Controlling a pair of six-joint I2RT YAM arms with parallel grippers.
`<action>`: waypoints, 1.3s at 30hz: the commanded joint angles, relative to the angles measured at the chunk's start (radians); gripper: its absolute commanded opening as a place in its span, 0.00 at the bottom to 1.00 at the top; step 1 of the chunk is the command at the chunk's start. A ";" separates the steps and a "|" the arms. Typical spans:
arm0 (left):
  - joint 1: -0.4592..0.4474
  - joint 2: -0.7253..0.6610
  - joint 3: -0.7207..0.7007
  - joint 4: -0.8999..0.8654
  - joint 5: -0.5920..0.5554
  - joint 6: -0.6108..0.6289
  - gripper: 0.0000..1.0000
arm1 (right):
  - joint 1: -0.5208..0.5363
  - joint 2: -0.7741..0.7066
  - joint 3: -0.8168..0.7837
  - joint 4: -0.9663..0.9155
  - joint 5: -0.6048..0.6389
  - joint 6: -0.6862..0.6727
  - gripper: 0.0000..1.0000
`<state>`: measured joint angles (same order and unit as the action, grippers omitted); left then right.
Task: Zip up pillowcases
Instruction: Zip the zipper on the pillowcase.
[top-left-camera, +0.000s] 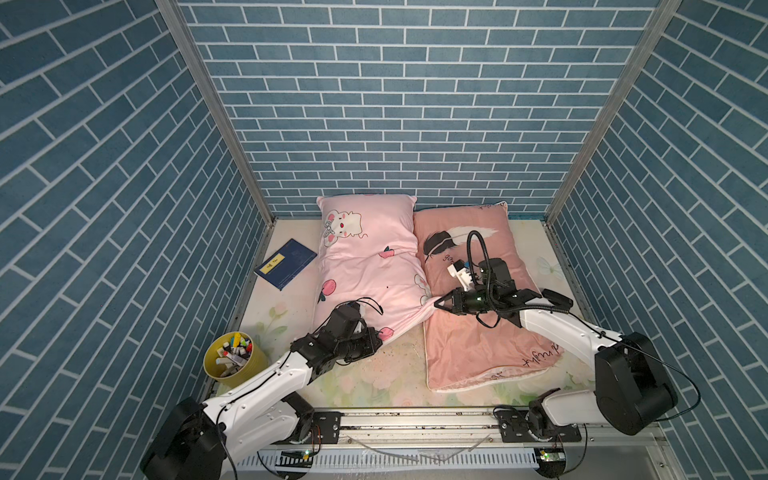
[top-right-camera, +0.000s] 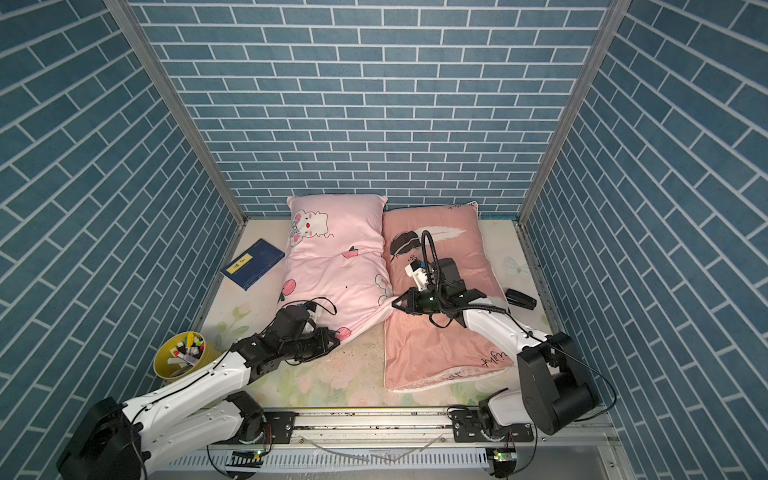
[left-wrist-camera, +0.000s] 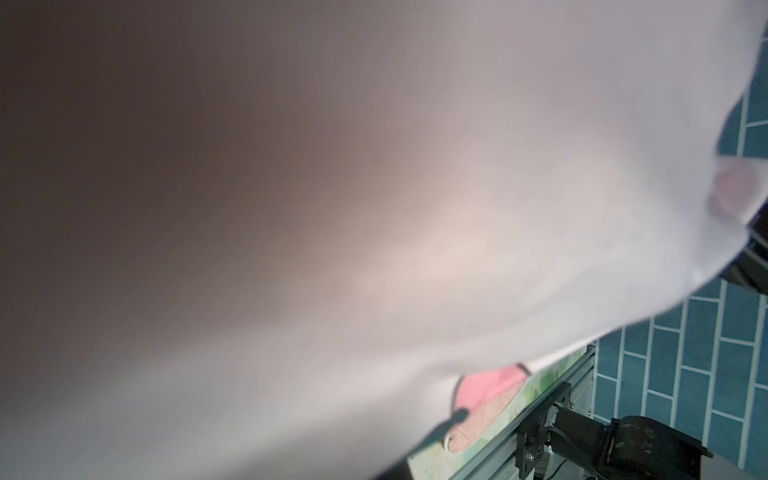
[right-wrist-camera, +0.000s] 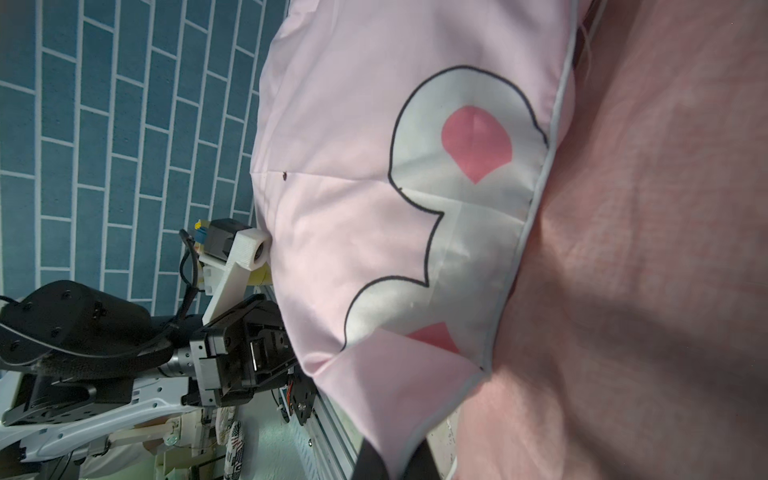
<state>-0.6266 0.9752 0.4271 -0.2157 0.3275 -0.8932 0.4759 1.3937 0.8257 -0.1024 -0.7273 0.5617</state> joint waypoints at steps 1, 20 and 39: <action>0.027 -0.024 0.005 -0.185 -0.039 0.052 0.00 | -0.041 0.008 0.080 -0.013 0.098 -0.089 0.00; 0.116 -0.065 -0.011 -0.384 -0.149 0.104 0.00 | -0.145 0.104 0.253 -0.067 0.138 -0.160 0.00; 0.238 -0.088 0.062 -0.525 -0.303 0.118 0.00 | -0.169 0.162 0.268 -0.062 0.037 -0.164 0.00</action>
<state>-0.4179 0.8902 0.4816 -0.6506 0.0837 -0.8055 0.3389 1.5688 1.0412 -0.2253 -0.7509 0.4446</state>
